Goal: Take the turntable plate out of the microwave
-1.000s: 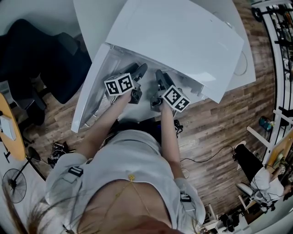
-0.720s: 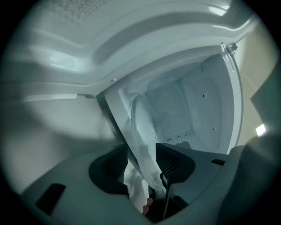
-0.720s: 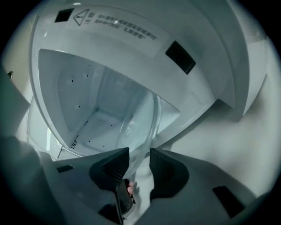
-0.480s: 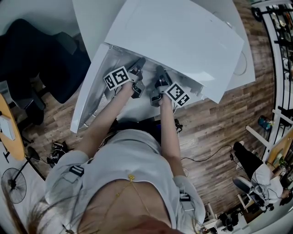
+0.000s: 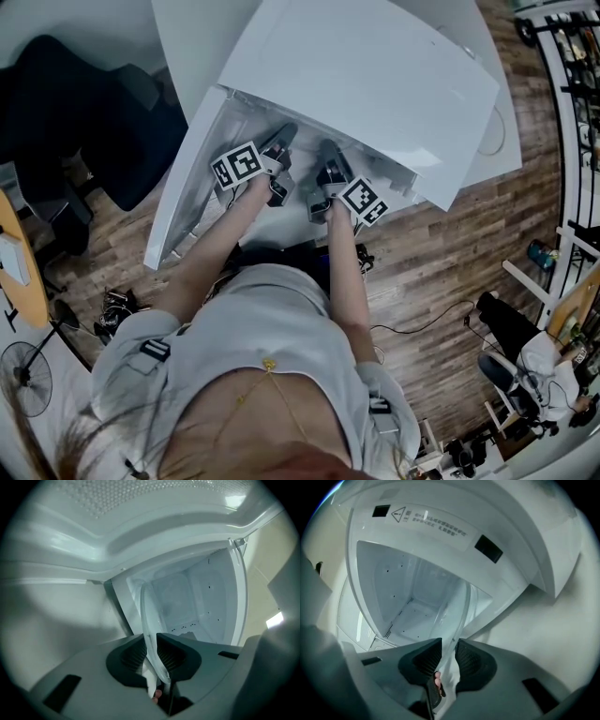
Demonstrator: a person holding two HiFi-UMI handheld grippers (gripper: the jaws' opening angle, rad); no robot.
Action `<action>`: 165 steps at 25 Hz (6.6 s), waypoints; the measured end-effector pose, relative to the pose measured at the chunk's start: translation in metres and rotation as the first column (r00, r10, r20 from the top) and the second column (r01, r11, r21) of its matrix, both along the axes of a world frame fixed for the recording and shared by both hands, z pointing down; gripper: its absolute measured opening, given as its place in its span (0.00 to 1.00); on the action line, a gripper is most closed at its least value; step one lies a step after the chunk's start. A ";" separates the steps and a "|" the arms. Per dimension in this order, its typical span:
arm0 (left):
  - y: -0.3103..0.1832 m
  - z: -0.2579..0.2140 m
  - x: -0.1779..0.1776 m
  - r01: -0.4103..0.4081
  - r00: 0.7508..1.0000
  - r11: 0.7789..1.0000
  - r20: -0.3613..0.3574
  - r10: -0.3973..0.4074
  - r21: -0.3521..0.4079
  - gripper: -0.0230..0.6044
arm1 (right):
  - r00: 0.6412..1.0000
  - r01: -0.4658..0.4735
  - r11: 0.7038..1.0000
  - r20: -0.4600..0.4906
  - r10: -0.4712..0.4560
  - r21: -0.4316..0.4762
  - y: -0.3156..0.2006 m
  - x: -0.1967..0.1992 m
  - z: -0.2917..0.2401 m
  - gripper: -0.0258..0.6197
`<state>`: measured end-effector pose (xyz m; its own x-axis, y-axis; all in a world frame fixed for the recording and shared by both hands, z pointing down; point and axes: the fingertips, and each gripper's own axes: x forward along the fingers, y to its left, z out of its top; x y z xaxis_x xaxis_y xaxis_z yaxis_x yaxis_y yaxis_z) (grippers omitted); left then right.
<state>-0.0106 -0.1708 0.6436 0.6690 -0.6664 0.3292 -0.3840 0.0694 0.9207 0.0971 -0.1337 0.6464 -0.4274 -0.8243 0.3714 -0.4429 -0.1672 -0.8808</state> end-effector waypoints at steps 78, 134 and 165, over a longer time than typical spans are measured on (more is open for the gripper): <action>0.032 -0.007 -0.014 0.051 0.967 0.998 -0.250 -0.041 0.032 0.11 | 0.988 -0.102 0.983 0.129 0.083 0.150 0.024 0.023 -0.010 0.14; 0.118 -0.114 -0.024 -0.263 0.916 0.952 -0.269 0.297 0.157 0.12 | 0.952 -0.304 0.913 0.045 0.304 0.270 0.146 -0.002 -0.123 0.14; 0.098 -0.218 -0.021 -0.330 0.883 0.891 -0.232 0.408 0.313 0.12 | 0.952 -0.295 0.868 0.046 0.302 0.399 0.129 0.001 -0.221 0.15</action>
